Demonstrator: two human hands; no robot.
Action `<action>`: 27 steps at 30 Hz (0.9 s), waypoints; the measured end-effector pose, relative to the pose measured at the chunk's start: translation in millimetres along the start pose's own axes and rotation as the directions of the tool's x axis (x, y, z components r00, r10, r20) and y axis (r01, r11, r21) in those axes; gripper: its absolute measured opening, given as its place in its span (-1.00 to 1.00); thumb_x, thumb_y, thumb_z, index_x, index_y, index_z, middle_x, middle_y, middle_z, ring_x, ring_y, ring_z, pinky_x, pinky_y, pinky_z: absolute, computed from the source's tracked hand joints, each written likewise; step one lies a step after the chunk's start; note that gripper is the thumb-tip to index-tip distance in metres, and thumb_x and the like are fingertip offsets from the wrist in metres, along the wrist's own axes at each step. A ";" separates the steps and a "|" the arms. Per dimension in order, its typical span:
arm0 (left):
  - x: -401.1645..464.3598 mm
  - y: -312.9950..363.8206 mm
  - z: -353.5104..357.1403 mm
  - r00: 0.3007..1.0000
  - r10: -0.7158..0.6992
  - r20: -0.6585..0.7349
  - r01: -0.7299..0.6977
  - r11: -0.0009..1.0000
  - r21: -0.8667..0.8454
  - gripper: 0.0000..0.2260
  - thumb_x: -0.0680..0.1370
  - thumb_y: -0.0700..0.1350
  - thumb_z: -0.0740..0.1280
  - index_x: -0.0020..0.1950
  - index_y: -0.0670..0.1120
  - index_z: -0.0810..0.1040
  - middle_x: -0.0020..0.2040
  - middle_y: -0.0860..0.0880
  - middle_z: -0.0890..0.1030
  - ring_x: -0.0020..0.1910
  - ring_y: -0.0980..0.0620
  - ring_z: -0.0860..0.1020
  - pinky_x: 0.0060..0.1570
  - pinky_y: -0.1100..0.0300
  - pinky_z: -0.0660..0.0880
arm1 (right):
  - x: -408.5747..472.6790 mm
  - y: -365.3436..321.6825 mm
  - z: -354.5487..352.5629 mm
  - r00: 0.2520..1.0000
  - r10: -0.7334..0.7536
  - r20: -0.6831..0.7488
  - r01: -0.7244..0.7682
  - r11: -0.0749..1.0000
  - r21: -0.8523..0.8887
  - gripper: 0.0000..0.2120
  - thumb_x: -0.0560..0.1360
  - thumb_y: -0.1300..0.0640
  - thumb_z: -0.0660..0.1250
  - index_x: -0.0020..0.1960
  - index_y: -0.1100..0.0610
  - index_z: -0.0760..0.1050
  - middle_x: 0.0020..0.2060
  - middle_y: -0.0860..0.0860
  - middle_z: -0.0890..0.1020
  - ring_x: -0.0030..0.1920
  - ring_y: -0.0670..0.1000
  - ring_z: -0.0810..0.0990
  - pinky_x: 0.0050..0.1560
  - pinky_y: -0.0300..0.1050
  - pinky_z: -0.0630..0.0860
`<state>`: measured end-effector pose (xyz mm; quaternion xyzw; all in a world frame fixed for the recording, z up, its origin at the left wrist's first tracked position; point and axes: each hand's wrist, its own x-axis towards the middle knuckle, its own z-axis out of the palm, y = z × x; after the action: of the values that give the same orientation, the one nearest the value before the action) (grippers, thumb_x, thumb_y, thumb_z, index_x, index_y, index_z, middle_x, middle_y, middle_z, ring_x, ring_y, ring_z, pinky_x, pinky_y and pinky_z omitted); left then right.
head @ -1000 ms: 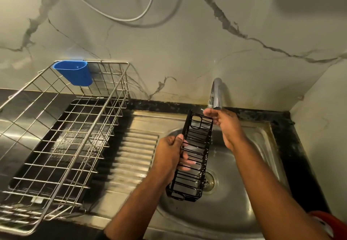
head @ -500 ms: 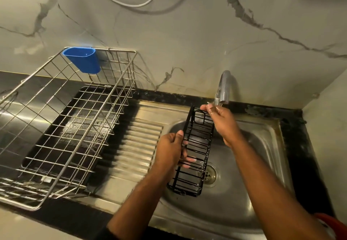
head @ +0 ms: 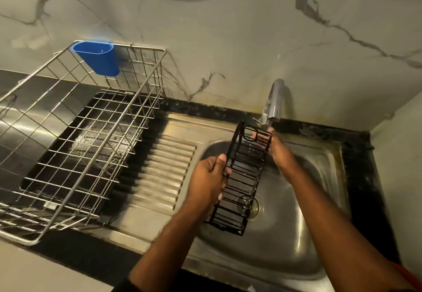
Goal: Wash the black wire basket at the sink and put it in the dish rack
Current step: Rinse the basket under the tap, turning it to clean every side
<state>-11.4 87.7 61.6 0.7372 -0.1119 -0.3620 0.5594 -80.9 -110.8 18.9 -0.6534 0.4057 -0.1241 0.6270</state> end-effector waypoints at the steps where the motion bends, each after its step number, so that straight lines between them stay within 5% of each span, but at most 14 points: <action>1: -0.4 0.0 -0.4 1.000 0.009 0.003 -0.009 1.000 0.013 -0.66 0.68 0.09 0.19 -0.10 -0.12 0.55 -0.48 0.04 0.41 -0.60 0.14 0.30 -0.62 0.24 0.27 | -0.4 2.2 -1.3 0.998 0.055 0.016 -0.054 0.998 -0.039 -0.12 0.37 -0.60 -0.04 0.47 -0.09 0.38 0.46 0.05 0.42 0.45 0.11 0.37 0.44 0.18 0.23; 3: 2.1 2.5 -4.9 0.999 0.025 0.023 -0.026 0.999 0.042 -0.64 0.68 0.09 0.19 -0.07 -0.16 0.56 -0.48 0.04 0.40 -0.60 0.15 0.29 -0.63 0.27 0.24 | -3.3 1.2 -2.8 0.999 0.031 -0.018 -0.031 0.999 0.031 -0.11 0.34 -0.63 -0.02 0.44 -0.11 0.42 0.48 0.05 0.40 0.46 0.08 0.35 0.41 0.13 0.23; 6: 9.6 8.6 -12.8 0.998 0.021 0.056 -0.025 0.997 0.077 -0.64 0.68 0.10 0.20 -0.06 -0.17 0.56 -0.50 0.06 0.39 -0.62 0.17 0.27 -0.64 0.31 0.22 | -7.6 -0.6 -0.3 0.996 -0.063 -0.063 0.075 0.978 0.196 -0.46 0.55 -0.39 -0.02 0.22 -0.19 0.60 0.41 0.03 0.49 0.43 0.01 0.38 0.43 0.07 0.22; 11: 9.1 3.8 -9.2 0.994 0.025 0.109 -0.037 0.993 0.109 -0.62 0.67 0.10 0.20 -0.09 -0.18 0.56 -0.51 0.04 0.35 -0.62 0.14 0.25 -0.63 0.28 0.21 | 3.1 19.7 -3.5 0.996 0.083 0.021 -0.085 0.987 0.136 -0.26 0.46 -0.50 -0.02 0.31 -0.03 0.56 0.31 0.02 0.59 0.38 0.08 0.47 0.46 0.18 0.23; 15: 17.5 4.1 -14.1 0.998 0.000 0.070 -0.007 0.995 0.101 -0.61 0.67 0.10 0.20 -0.03 -0.21 0.57 -0.51 0.08 0.38 -0.62 0.16 0.26 -0.63 0.30 0.23 | -2.6 3.6 -5.1 0.998 -0.016 -0.054 0.029 0.970 0.242 -0.37 0.62 -0.30 -0.11 0.25 -0.02 0.62 0.27 -0.03 0.62 0.41 -0.02 0.44 0.41 0.01 0.22; 20: 14.7 2.5 -12.5 0.991 0.009 0.136 -0.016 0.998 0.054 -0.61 0.67 0.07 0.20 -0.02 -0.27 0.55 -0.51 0.04 0.37 -0.63 0.15 0.25 -0.64 0.29 0.22 | 9.5 20.2 -4.6 0.997 0.071 0.041 -0.078 0.976 0.202 -0.16 0.39 -0.53 0.03 0.40 0.02 0.48 0.34 0.04 0.57 0.38 0.06 0.48 0.49 0.20 0.21; 25: 28.7 2.7 -18.0 0.995 0.003 0.097 -0.004 1.000 0.012 -0.62 0.67 0.10 0.21 -0.04 -0.21 0.57 -0.52 0.04 0.37 -0.66 0.15 0.24 -0.67 0.32 0.19 | 3.6 11.2 -0.4 0.990 0.073 -0.121 -0.033 0.953 0.302 -0.51 0.59 -0.30 0.10 0.17 -0.01 0.62 0.25 0.03 0.61 0.39 -0.01 0.45 0.47 0.00 0.22; 27: 26.4 -1.4 -14.7 0.995 -0.002 0.102 0.003 1.000 -0.009 -0.62 0.68 0.08 0.21 -0.05 -0.22 0.57 -0.51 0.01 0.36 -0.65 0.14 0.23 -0.66 0.32 0.18 | 10.0 17.8 5.5 0.990 0.098 -0.099 -0.078 0.979 0.190 -0.25 0.45 -0.50 0.09 0.36 0.01 0.51 0.32 0.04 0.57 0.37 0.04 0.48 0.44 0.11 0.28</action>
<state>16.8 84.2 51.2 0.7151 -0.1378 -0.4006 0.5560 -77.5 -111.6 -2.0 -0.5659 0.4543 -0.1687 0.6670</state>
